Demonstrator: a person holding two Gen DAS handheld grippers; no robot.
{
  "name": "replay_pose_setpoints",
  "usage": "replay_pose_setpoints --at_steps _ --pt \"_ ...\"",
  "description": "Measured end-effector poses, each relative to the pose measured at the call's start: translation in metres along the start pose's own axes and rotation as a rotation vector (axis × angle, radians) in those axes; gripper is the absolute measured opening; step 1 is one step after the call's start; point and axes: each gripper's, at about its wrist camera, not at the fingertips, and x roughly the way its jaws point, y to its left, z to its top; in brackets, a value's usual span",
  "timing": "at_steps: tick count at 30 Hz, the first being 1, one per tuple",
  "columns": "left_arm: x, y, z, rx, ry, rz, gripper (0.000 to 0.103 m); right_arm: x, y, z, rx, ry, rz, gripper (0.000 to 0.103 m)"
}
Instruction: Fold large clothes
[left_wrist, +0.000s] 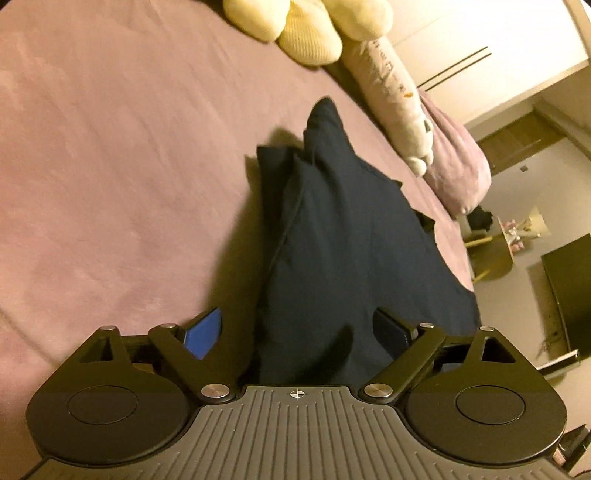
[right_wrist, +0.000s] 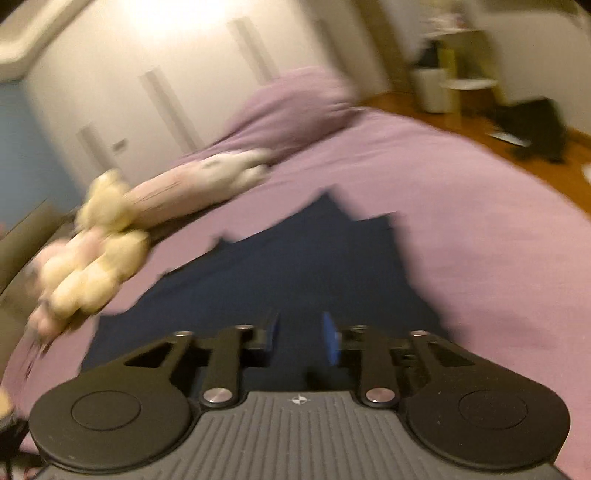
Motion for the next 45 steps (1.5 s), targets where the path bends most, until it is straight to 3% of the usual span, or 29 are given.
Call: replay_pose_setpoints --at_steps 5,9,13,14,15,18,22,26,30,34,39,43,45 --pt "0.028 -0.003 0.002 -0.006 0.016 0.026 0.095 0.056 0.067 -0.023 -0.143 0.035 0.057 0.021" --pt "0.036 -0.004 0.005 -0.015 -0.006 0.020 0.095 0.098 0.078 -0.042 -0.172 0.109 0.063 0.021" --pt "0.040 -0.010 0.008 0.011 -0.011 0.030 0.094 0.089 0.091 -0.062 -0.354 0.090 0.007 0.021" --pt "0.040 -0.011 0.009 0.013 -0.012 0.032 0.093 0.085 0.096 -0.058 -0.365 0.084 0.002 0.015" --pt "0.041 -0.012 0.010 0.014 -0.015 0.033 0.092 0.079 0.098 -0.054 -0.355 0.062 0.010 0.010" --pt "0.044 -0.017 0.012 0.014 -0.021 0.037 0.086 0.070 0.101 -0.045 -0.340 -0.012 0.004 0.010" --pt "0.047 -0.021 0.012 0.016 -0.017 0.034 0.077 0.092 0.092 -0.058 -0.326 0.105 -0.005 0.010" --pt "0.045 -0.020 0.014 0.016 -0.015 0.029 0.070 0.085 0.095 -0.057 -0.329 0.100 -0.015 0.009" --pt "0.039 -0.022 0.015 0.033 -0.024 0.012 0.053 0.069 0.106 -0.057 -0.331 0.046 0.016 0.008" --pt "0.025 -0.034 0.018 0.040 -0.030 -0.026 0.041 0.084 0.100 -0.078 -0.321 0.101 0.006 0.008" --pt "0.006 -0.068 0.028 0.087 -0.047 -0.056 0.039 0.087 0.092 -0.065 -0.249 0.139 0.029 0.006" --pt "-0.006 -0.101 0.031 0.128 -0.048 -0.081 0.037 0.064 0.082 -0.061 -0.206 0.084 0.024 0.006" --pt "-0.007 -0.124 0.029 0.148 -0.033 -0.110 0.036 0.068 0.066 -0.068 -0.134 0.126 0.043 0.003"
